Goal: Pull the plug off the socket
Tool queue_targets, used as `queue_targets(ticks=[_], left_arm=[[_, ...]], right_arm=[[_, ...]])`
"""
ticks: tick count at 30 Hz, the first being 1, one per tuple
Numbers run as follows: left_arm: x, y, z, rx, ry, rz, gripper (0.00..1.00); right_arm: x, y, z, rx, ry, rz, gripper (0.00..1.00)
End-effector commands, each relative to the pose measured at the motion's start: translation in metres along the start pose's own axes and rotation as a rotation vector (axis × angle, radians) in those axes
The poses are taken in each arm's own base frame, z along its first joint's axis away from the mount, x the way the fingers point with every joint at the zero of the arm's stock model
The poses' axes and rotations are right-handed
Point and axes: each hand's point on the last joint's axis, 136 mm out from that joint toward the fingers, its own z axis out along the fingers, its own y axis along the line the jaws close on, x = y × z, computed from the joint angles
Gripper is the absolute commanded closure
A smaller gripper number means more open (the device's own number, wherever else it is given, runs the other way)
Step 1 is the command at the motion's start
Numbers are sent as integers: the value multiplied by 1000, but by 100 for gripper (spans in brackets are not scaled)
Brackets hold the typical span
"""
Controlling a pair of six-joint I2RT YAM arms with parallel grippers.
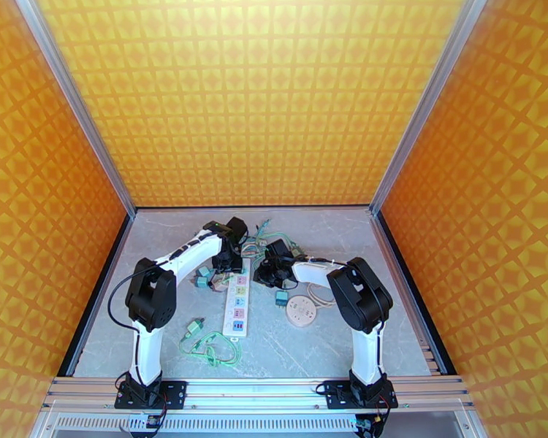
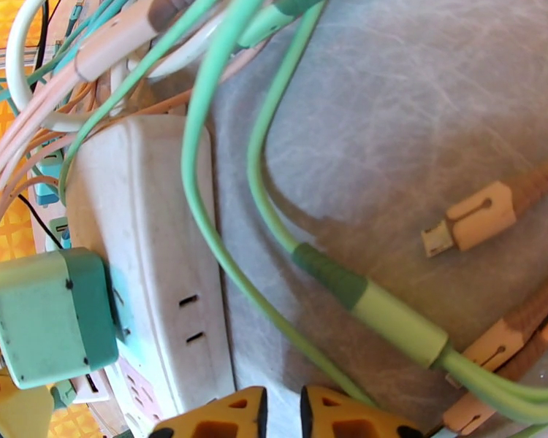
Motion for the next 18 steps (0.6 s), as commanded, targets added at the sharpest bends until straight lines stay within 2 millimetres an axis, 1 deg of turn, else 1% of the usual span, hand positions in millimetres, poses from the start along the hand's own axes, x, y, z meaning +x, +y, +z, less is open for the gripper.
queue_targets(ticks=[1,4,7,11,14,18], left_arm=[[-23,-22,-6,72,-73,25,58],[-31,-25,-1,74,-77,30,58],[-37,-29,-2,82,-91,36,57],[-37,-33,0,90,-82,52,57],[-37,-34,-5,96,-90,54,57],[-44,-37,-20,123,-136,46,56]], right_arm=[[7,-14,0,54,23,2,79],[7,-13,0,51,22,1,79],[6,-12,0,45,21,-3,79],[6,-11,0,44,21,-6,79],[5,-8,-2,36,13,-11,78],[0,-3,-8,27,-6,-19,78]])
